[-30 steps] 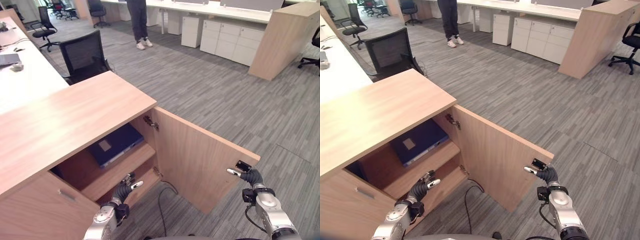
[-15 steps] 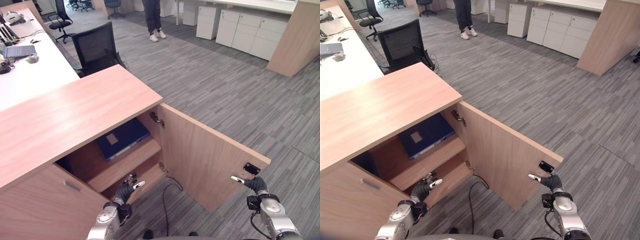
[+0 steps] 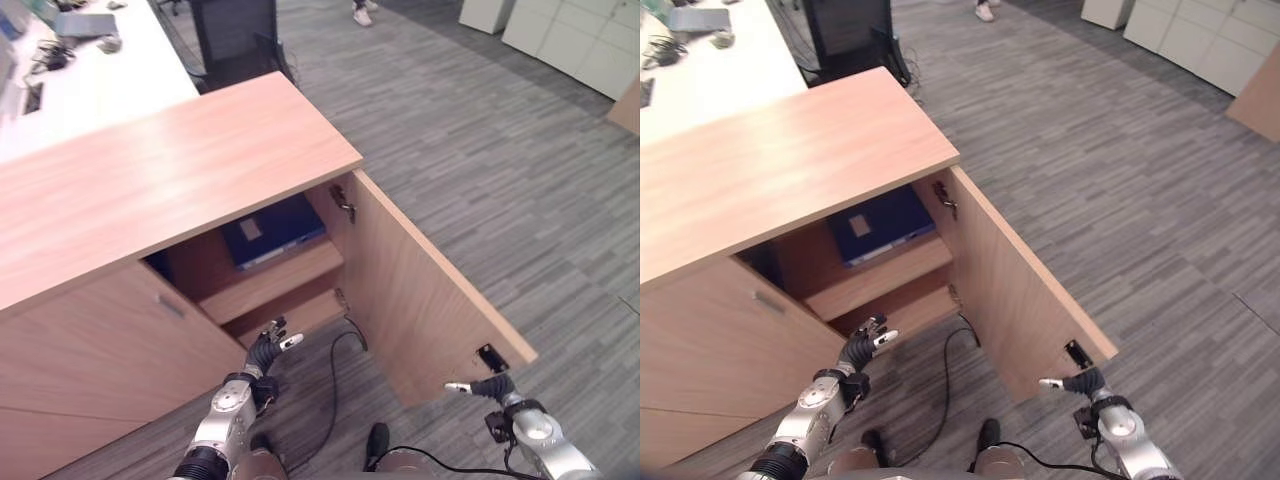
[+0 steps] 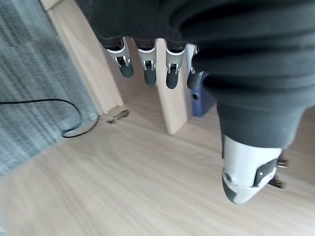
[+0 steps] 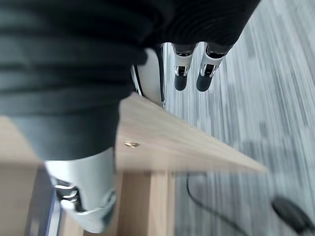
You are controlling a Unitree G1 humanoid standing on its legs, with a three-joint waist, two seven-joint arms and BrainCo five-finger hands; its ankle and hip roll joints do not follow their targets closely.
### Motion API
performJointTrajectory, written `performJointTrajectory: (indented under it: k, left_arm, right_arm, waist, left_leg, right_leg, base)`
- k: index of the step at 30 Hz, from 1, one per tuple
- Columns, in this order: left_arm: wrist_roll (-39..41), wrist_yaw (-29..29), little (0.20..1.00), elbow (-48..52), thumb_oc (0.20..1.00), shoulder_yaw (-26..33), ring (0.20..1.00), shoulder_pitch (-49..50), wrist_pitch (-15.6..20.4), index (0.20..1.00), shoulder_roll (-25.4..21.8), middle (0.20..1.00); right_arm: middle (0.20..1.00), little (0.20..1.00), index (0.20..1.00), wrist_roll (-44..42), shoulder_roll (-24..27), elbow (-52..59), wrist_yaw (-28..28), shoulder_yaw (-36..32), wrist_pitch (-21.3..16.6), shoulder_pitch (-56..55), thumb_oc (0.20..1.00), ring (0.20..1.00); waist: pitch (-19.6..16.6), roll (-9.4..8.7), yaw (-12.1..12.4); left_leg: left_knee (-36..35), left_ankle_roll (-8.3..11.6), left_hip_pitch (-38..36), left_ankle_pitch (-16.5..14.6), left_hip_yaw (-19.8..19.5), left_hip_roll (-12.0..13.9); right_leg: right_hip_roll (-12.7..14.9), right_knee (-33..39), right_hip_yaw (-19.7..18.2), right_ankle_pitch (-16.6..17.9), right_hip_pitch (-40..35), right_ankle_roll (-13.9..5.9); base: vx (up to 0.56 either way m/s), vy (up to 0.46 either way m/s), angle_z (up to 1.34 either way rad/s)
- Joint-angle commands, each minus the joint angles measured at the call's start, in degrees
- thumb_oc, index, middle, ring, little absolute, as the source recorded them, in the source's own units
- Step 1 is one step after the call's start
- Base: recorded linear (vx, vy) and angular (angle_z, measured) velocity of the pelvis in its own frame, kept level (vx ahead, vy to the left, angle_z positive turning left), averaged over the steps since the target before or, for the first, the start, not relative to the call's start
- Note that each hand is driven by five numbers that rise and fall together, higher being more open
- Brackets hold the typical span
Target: Put the empty folder in the office cabinet
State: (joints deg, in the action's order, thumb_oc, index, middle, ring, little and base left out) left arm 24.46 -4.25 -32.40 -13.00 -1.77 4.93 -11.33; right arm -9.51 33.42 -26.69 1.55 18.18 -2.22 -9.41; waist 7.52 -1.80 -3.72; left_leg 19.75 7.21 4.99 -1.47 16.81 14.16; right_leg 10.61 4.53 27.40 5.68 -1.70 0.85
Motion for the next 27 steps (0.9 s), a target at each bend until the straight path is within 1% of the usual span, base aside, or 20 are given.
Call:
performJointTrajectory:
  k: [1, 3, 4, 6, 8, 9, 11, 12, 13, 14, 15, 16, 20, 21, 22, 23, 24, 25, 26, 27]
  left_arm:
    - [0.67, -0.55, 1.000, 3.51, 1.000, 0.83, 1.000, 2.43, 2.60, 1.000, -2.50, 1.000]
    - [0.47, -1.03, 1.000, 3.39, 1.000, 0.51, 1.000, 2.89, 2.45, 1.000, -2.55, 1.000]
    - [0.29, -1.06, 1.000, 3.45, 1.000, 0.49, 1.000, 3.06, 2.48, 1.000, -2.76, 1.000]
    - [-0.40, -1.33, 1.000, 3.83, 1.000, 0.55, 1.000, 3.72, 2.46, 1.000, -3.50, 1.000]
    - [-0.70, -1.49, 1.000, 4.39, 1.000, 0.66, 1.000, 3.98, 2.47, 1.000, -4.24, 1.000]
    - [-0.73, -1.53, 1.000, 4.67, 1.000, 0.75, 1.000, 4.10, 2.32, 1.000, -4.43, 1.000]
    - [-1.05, -1.30, 1.000, 4.93, 1.000, 1.32, 1.000, 4.39, 2.29, 1.000, -5.33, 1.000]
    - [-1.28, -1.07, 1.000, 4.77, 1.000, 1.78, 1.000, 4.44, 2.20, 1.000, -5.84, 1.000]
    - [-1.28, -1.07, 1.000, 4.78, 1.000, 1.79, 1.000, 4.43, 2.20, 1.000, -5.87, 1.000]
    - [-1.35, -0.83, 1.000, 4.98, 1.000, 2.53, 1.000, 4.71, 2.08, 1.000, -6.30, 1.000]
    - [-1.35, -0.82, 1.000, 5.01, 1.000, 2.55, 1.000, 4.71, 2.06, 1.000, -6.33, 1.000]
    - [-1.58, -0.80, 1.000, 4.78, 1.000, 2.96, 1.000, 4.87, 2.01, 1.000, -6.78, 1.000]
    - [-1.72, -0.79, 1.000, 4.94, 1.000, 3.50, 1.000, 5.35, 1.86, 1.000, -7.90, 1.000]
    - [-1.67, -0.72, 1.000, 4.69, 1.000, 3.27, 1.000, 5.06, 1.74, 1.000, -8.02, 1.000]
    - [-1.61, -0.61, 1.000, 4.47, 1.000, 3.11, 1.000, 4.57, 1.81, 1.000, -8.06, 1.000]
    - [-1.47, -0.53, 1.000, 4.23, 1.000, 2.79, 1.000, 3.90, 1.89, 1.000, -8.12, 1.000]
    - [-1.64, -0.81, 1.000, 3.51, 1.000, 1.93, 1.000, 2.83, 2.05, 1.000, -7.95, 1.000]
    - [-1.65, -1.08, 1.000, 3.47, 1.000, 1.57, 1.000, 2.36, 2.14, 1.000, -7.94, 1.000]
    - [-1.77, -1.31, 1.000, 3.21, 1.000, 1.65, 1.000, 2.28, 2.20, 1.000, -7.97, 1.000]
    - [-2.10, -1.42, 1.000, 3.06, 1.000, 1.57, 1.000, 2.33, 2.36, 1.000, -8.30, 1.000]
  right_arm:
    - [1.000, 1.000, 1.000, 2.13, -10.08, 4.67, -7.48, 5.92, -4.39, 12.17, 1.000, 1.000]
    - [1.000, 1.000, 1.000, 2.18, -10.09, 5.20, -7.67, 5.25, -4.32, 11.40, 1.000, 1.000]
    - [1.000, 1.000, 1.000, 2.10, -10.34, 4.74, -7.53, 4.82, -4.29, 11.05, 1.000, 1.000]
    - [1.000, 1.000, 1.000, 1.96, -10.75, 4.95, -7.56, 3.94, -4.24, 10.52, 1.000, 1.000]
    - [1.000, 1.000, 1.000, 1.69, -11.44, 4.90, -7.36, 3.37, -4.10, 10.54, 1.000, 1.000]
    - [1.000, 1.000, 1.000, 1.64, -11.72, 4.91, -7.32, 3.31, -4.05, 10.68, 1.000, 1.000]
    - [1.000, 1.000, 1.000, 1.20, -12.50, 4.96, -7.02, 3.10, -3.94, 11.36, 1.000, 1.000]
    - [1.000, 1.000, 1.000, 0.89, -13.25, 4.72, -6.75, 3.21, -3.82, 12.06, 1.000, 1.000]
    - [1.000, 1.000, 1.000, 0.89, -13.29, 4.69, -6.75, 3.21, -3.83, 12.09, 1.000, 1.000]
    - [1.000, 1.000, 1.000, 0.65, -14.12, 4.62, -6.35, 3.02, -3.66, 13.10, 1.000, 1.000]
    - [1.000, 1.000, 1.000, 0.65, -14.15, 4.60, -6.34, 3.03, -3.67, 13.12, 1.000, 1.000]
    - [1.000, 1.000, 1.000, 0.69, -14.94, 4.36, -5.93, 3.06, -3.60, 14.32, 1.000, 1.000]
    - [1.000, 1.000, 1.000, -2.53, -17.60, 3.48, -4.66, 2.41, -3.78, 17.10, 1.000, 1.000]
    - [1.000, 1.000, 1.000, -3.52, -18.20, 3.72, -4.21, 1.69, -3.78, 17.26, 1.000, 1.000]
    - [1.000, 1.000, 1.000, -3.43, -18.10, 4.19, -3.92, 1.26, -3.68, 17.49, 1.000, 1.000]
    - [1.000, 1.000, 1.000, -3.25, -17.73, 4.76, -3.54, 0.65, -3.70, 17.64, 1.000, 1.000]
    - [1.000, 1.000, 1.000, -3.03, -17.08, 4.48, -3.05, -0.32, -3.91, 17.48, 1.000, 1.000]
    - [1.000, 1.000, 1.000, -3.15, -16.58, 4.50, -2.71, -1.12, -4.03, 17.51, 1.000, 1.000]
    - [1.000, 1.000, 1.000, -3.26, -16.14, 4.27, -2.29, -2.13, -4.11, 17.94, 1.000, 1.000]
    - [1.000, 1.000, 1.000, -3.33, -15.63, 4.08, -1.77, -3.30, -4.25, 18.11, 1.000, 1.000]
  waist:
    - [-3.25, 2.17, 4.27]
    - [-4.42, 2.45, 4.32]
    - [-5.09, 2.55, 4.54]
    - [-6.11, 2.37, 5.09]
    - [-6.40, 1.93, 5.96]
    - [-6.41, 1.65, 6.15]
    - [-6.23, 0.89, 7.40]
    - [-6.00, 0.18, 8.41]
    - [-6.00, 0.11, 8.39]
    - [-5.82, -0.72, 9.74]
    - [-5.81, -0.78, 9.70]
    - [-5.47, -1.42, 10.85]
    - [-4.71, -1.99, 13.03]
    - [-4.47, -2.05, 12.89]
    - [-4.36, -2.20, 12.28]
    - [-4.43, -2.23, 11.61]
    - [-4.58, -1.92, 10.46]
    - [-4.45, -1.77, 9.92]
    - [-4.62, -1.84, 9.85]
    - [-4.83, -1.88, 10.00]
  left_leg:
    - [-10.98, 3.93, -7.39, 1.93, -0.19, 2.23]
    - [-15.19, 4.21, -8.84, 1.51, 1.89, 1.95]
    - [-17.13, 4.27, -9.39, 1.30, 2.25, 1.55]
    - [-19.90, 4.25, -9.92, 1.32, 1.33, 0.37]
    - [-20.39, 3.89, -9.72, 0.93, 0.29, -0.86]
    - [-20.33, 3.56, -9.47, 0.77, -0.27, -1.38]
    - [-20.22, 2.73, -9.11, -0.10, -1.22, -2.57]
    - [-20.11, 1.83, -8.54, -0.90, -2.41, -3.87]
    - [-20.07, 1.78, -8.50, -0.92, -2.43, -3.94]
    - [-20.25, 0.84, -8.02, -1.67, -3.52, -5.35]
    - [-20.24, 0.80, -8.00, -1.68, -3.54, -5.42]
    - [-20.42, -0.05, -7.77, -2.24, -4.05, -6.47]
    - [-20.85, -1.56, -7.27, -2.67, -4.20, -8.35]
    - [-20.82, -1.73, -7.03, -2.51, -4.98, -8.59]
    - [-20.85, -1.93, -6.87, -2.42, -5.98, -8.92]
    - [-20.96, -2.28, -6.63, -2.21, -7.02, -9.35]
    - [-21.25, -2.67, -6.69, -2.16, -8.55, -9.55]
    - [-21.53, -2.93, -7.17, -2.36, -9.80, -9.74]
    - [-21.82, -3.20, -7.19, -2.21, -10.89, -9.97]
    - [-22.09, -3.37, -7.31, -2.10, -11.68, -10.11]
  right_leg:
    - [-0.10, -8.91, -1.73, -10.79, 0.10, -6.63]
    - [0.38, -8.70, 0.33, -10.13, -0.68, -7.35]
    - [0.50, -8.55, 0.96, -9.68, -0.88, -7.76]
    - [1.16, -8.00, 1.60, -8.44, -1.34, -8.53]
    - [2.24, -7.40, 2.49, -7.02, -1.63, -9.23]
    - [2.58, -7.20, 2.39, -6.67, -1.74, -9.40]
    - [3.84, -6.86, 2.54, -5.52, -1.88, -10.18]
    - [5.08, -6.60, 2.54, -4.49, -1.71, -10.97]
    - [5.15, -6.60, 2.56, -4.46, -1.70, -11.01]
    - [6.40, -6.42, 2.67, -3.18, -1.53, -11.91]
    - [6.46, -6.42, 2.69, -3.16, -1.53, -11.95]
    - [7.56, -6.45, 2.70, -2.11, -1.19, -12.69]
    - [9.24, -7.29, 2.84, -0.54, 0.07, -14.13]
    - [9.07, -7.90, 1.15, -0.22, 0.60, -14.45]
    - [8.19, -8.43, -2.43, -0.39, 1.51, -14.83]
    - [6.67, -9.00, -7.98, -1.25, 2.80, -15.08]
    - [4.13, -9.08, -14.58, -3.92, 3.50, -15.21]
    - [2.74, -8.86, -19.05, -4.97, 3.41, -15.36]
    - [2.22, -8.32, -21.36, -4.86, 3.12, -15.01]
    - [2.19, -8.03, -21.83, -4.79, 2.62, -14.60]
  base:
    - [0.01, 0.156, 0.68]
    - [0.02, 0.175, 0.82]
    - [0.02, 0.174, 1.21]
    - [0.03, 0.192, 1.87]
    - [0.00, 0.219, 1.36]
    - [-0.01, 0.222, 0.81]
    - [-0.05, 0.228, 0.56]
    - [-0.07, 0.189, 0.47]
    - [-0.09, 0.215, 0.54]
    - [-0.04, 0.103, 0.47]
    - [-0.07, 0.210, 0.47]
    - [-0.07, 0.165, 0.30]
    - [-0.08, 0.147, 0.00]
    - [-0.03, 0.097, 0.05]
    - [0.00, 0.091, 0.14]
    - [0.04, 0.125, 0.40]
    - [0.08, 0.115, 0.70]
    - [0.10, 0.080, 0.95]
    - [0.09, 0.010, 1.14]
    - [0.06, -0.038, 0.95]
